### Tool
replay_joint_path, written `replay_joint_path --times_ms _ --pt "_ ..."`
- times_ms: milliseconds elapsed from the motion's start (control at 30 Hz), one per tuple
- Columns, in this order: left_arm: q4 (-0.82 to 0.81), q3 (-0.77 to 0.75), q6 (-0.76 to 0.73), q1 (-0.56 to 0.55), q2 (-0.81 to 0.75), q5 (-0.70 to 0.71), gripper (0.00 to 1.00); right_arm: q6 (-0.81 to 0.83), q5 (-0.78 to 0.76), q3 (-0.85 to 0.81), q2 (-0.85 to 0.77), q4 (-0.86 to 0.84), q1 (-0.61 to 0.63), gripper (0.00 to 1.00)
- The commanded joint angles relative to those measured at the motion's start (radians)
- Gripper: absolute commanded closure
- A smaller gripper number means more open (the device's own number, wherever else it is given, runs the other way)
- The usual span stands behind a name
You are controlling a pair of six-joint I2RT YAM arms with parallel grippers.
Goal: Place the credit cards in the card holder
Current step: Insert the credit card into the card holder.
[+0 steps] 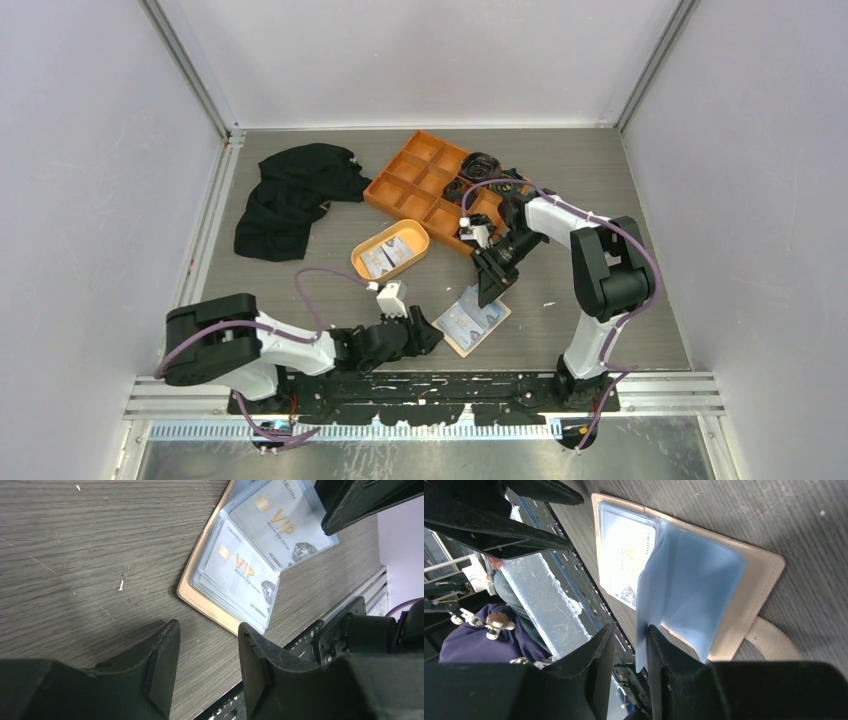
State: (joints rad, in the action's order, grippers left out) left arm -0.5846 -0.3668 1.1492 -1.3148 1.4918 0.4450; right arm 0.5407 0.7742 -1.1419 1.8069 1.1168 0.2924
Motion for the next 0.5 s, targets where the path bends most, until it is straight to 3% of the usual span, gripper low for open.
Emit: replay_joint_path --times_ms 0,233,467 --pt "0.091 0.006 -0.055 -0.004 -0.098 0.038 0.52 0.033 0.037 -0.038 0.001 0.043 -0.003 0.65" --pt "0.111 0.000 -0.087 -0.013 -0.136 0.030 0.53 0.050 0.045 -0.041 -0.002 0.057 -0.003 0.74" --pt "-0.031 -0.008 -0.174 -0.012 -0.101 -0.021 0.52 0.059 0.030 -0.041 0.002 0.057 0.013 0.72"
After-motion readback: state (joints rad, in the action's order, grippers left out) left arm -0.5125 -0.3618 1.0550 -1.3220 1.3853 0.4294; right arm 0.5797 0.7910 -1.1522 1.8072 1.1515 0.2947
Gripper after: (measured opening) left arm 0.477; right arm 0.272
